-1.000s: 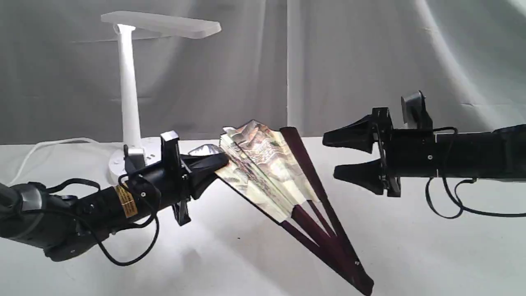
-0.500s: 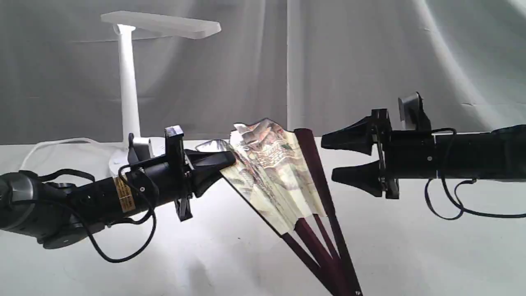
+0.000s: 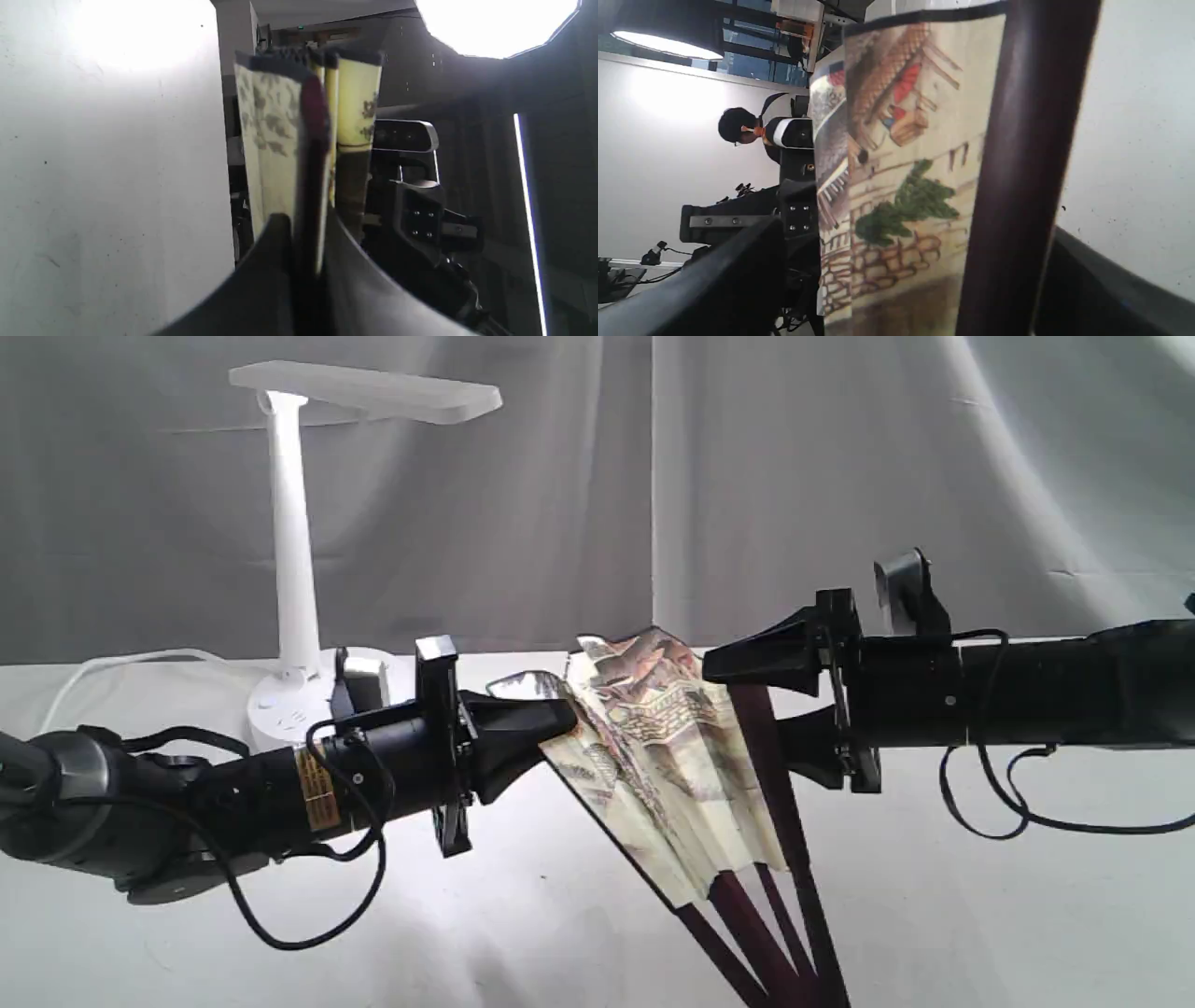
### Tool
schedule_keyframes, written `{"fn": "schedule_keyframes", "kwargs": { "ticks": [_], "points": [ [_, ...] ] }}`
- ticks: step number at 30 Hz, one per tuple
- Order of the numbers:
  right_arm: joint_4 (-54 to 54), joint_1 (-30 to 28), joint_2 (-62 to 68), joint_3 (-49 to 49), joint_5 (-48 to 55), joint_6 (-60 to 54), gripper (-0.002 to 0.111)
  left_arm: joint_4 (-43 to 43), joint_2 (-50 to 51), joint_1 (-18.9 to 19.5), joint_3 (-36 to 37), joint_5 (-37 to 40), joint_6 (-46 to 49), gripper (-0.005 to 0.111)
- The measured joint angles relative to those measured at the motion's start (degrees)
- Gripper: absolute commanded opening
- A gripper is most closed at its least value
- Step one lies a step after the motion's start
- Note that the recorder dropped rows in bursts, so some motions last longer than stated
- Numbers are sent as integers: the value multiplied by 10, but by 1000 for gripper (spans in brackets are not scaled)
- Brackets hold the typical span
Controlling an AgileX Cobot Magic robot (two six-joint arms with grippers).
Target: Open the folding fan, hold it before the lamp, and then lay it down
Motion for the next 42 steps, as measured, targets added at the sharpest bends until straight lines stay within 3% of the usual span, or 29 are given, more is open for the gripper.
{"fn": "schedule_keyframes", "kwargs": {
  "ticks": [5,14,19,42],
  "points": [
    [0,0,0,0,0,1,56,26,-13,-5,0,1,0,0],
    [-2,0,0,0,0,1,16,34,-24,-5,0,1,-1,0],
    [1,0,0,0,0,5,0,36,-24,-5,0,2,-1,0],
    [30,0,0,0,10,34,0,27,-24,-5,0,8,-17,0]
  ]
}}
